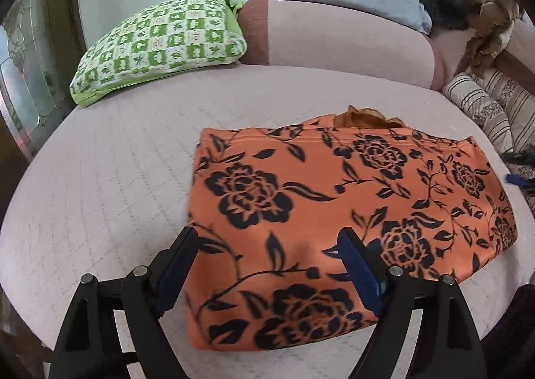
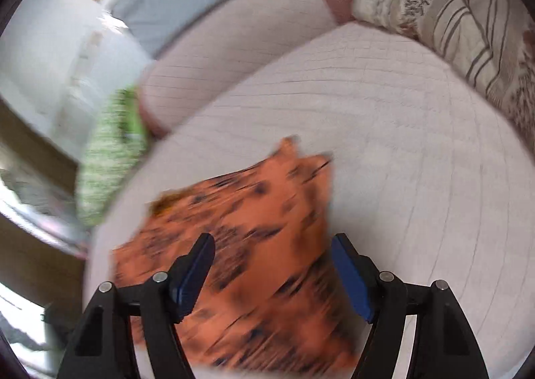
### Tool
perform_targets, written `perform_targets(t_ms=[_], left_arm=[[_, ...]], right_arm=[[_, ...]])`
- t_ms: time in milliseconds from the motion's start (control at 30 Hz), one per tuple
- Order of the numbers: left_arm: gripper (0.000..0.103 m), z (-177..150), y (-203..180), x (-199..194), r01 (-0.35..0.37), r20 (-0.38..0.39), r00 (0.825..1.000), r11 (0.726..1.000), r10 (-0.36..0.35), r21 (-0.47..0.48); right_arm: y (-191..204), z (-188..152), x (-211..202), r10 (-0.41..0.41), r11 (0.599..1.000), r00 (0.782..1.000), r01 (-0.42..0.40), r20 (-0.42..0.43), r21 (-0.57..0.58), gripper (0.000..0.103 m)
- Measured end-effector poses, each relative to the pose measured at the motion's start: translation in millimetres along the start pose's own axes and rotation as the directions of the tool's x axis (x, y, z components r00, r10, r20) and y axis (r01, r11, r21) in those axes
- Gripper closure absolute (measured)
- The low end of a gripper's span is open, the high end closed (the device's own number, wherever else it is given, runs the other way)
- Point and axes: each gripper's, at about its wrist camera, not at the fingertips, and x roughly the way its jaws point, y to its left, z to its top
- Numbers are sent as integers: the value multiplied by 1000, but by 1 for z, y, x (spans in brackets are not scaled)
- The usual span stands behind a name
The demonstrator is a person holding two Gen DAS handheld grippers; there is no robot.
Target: Fold small clothes
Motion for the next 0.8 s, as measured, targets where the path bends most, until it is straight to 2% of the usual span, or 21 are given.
perform_targets(t_ms=[100, 267, 300, 333, 400, 467, 500, 533, 567, 600, 633, 733, 800], left_arm=[[18, 0, -7, 1, 26, 13, 1000, 1000, -26, 1], [18, 6, -22, 25, 50, 9, 999, 997, -50, 50], [18, 6, -25, 31, 51, 0, 999, 997, -51, 58], [18, 5, -28, 39, 41, -16, 999, 997, -40, 63], [18, 3, -29, 44, 44, -24, 999, 997, -43, 63], [18, 0, -28, 42, 49, 3, 999, 997, -49, 60], [18, -1, -27, 43, 47, 11, 999, 997, -48, 56], [18, -3, -27, 48, 42, -3, 999, 998, -42, 53], [18, -3, -27, 52, 44, -28, 999, 998, -42, 49], [18, -3, -26, 50, 47, -26, 999, 998, -45, 49], [18, -2, -25, 47, 53, -18, 998, 997, -52, 51], [18, 0, -22, 35, 60, 9, 998, 997, -61, 52], [18, -1, -18, 26, 71, 20, 997, 997, -72, 36]], right_arm=[[-17, 13, 31, 34, 999, 998, -32, -49, 38, 28], [-12, 20, 60, 43, 998, 997, -46, -70, -51, 28], [-10, 22, 66, 37, 997, 996, -42, -85, -58, 44], [-10, 24, 70, 50, 998, 992, -55, -115, -44, 84], [-2, 24, 55, 70, 996, 996, -73, -62, -54, 85], [3, 20, 40, 81, 995, 997, -81, 1, -50, 85], [-4, 19, 49, 55, 998, 998, -56, -24, -30, 85], [-17, 15, 69, 30, 999, 994, -28, -104, 20, 81], [-29, 13, 76, 72, 994, 991, -62, -114, 89, 80], [-32, 13, 68, 117, 986, 989, -105, -86, 132, 78], [-28, 13, 56, 126, 983, 990, -116, -64, 139, 73], [-2, 5, 14, 46, 998, 999, -46, 23, 30, 73], [19, -4, -9, 101, 994, 994, -99, 48, -36, 73]])
